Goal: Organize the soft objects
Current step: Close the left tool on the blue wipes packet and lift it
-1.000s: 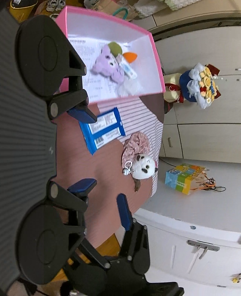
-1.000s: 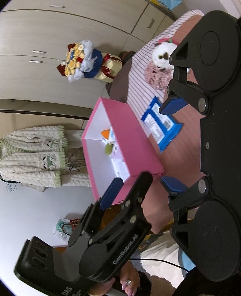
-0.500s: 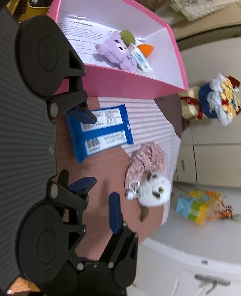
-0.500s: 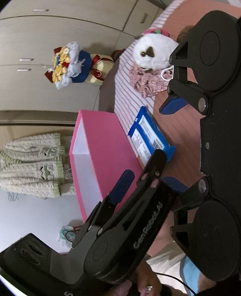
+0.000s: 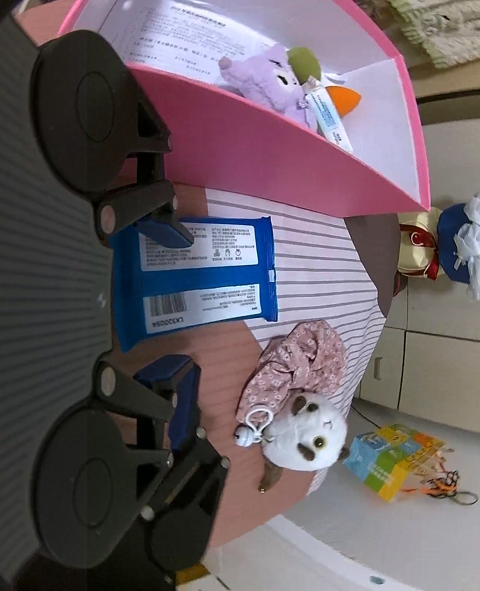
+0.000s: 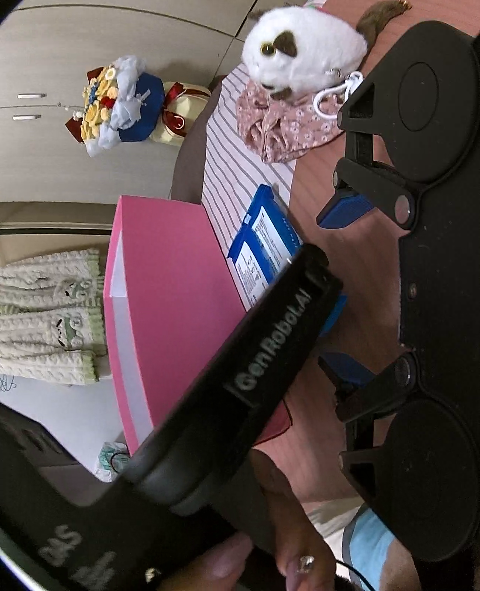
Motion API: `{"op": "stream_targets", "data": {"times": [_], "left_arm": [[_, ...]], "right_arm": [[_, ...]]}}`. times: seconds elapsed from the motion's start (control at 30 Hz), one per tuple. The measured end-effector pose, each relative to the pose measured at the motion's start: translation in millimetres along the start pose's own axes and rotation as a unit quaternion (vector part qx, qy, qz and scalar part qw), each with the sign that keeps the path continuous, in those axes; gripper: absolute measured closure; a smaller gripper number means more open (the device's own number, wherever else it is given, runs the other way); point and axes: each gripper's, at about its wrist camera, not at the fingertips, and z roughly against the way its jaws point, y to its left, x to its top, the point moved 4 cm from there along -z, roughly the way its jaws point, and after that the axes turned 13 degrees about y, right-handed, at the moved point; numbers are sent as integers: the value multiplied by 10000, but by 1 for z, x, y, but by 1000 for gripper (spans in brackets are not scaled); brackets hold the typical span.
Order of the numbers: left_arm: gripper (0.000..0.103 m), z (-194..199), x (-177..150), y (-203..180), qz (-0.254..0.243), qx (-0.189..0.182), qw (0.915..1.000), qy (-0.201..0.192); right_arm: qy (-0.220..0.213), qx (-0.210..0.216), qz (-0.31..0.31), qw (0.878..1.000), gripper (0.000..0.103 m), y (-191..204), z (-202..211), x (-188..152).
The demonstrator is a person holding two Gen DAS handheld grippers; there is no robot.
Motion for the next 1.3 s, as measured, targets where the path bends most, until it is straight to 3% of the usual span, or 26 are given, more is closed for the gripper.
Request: {"op": "stream_targets", "data": {"times": [0.27,0.33,0.43,0.53,0.67,0.83,1.0,1.17,1.23,1.3], "left_arm": [[43,-2,3,6,239,-372,9990,24],[49,-1,3,7,245,-409,9989,41],[54,-1,2,7,236,-406,9989,45],[57,0,1,6,212,-436,9988,45],[57,1,1,2,176,-607,9980,64],[57,2,-1,-13,-16,-761,9971,72],[54,3,0,-17,-352,-366,9986,-139],[51,-7,-2,-20,-321,-550,9979,-77],[52,-13,-4,-21,-277,-557,9980,-124],[50,-15,-6,-21,-236,-534,9981,-188]], "right_arm": [[9,73,-65,10000,28,-1,-11,3],[25,92,-26,10000,47,0,-12,2],[-12,133,-108,9999,67,1,-11,1],[-3,188,-248,9995,80,-1,-8,0],[7,180,-420,9990,87,-3,-2,-6],[78,64,-571,9983,88,-9,8,-13],[329,-270,-478,9980,88,-10,21,-20],[491,-328,-414,9974,86,-15,29,-32],[413,-412,-569,9967,61,-20,30,-36],[368,-591,-685,9952,45,-25,29,-38]]}}
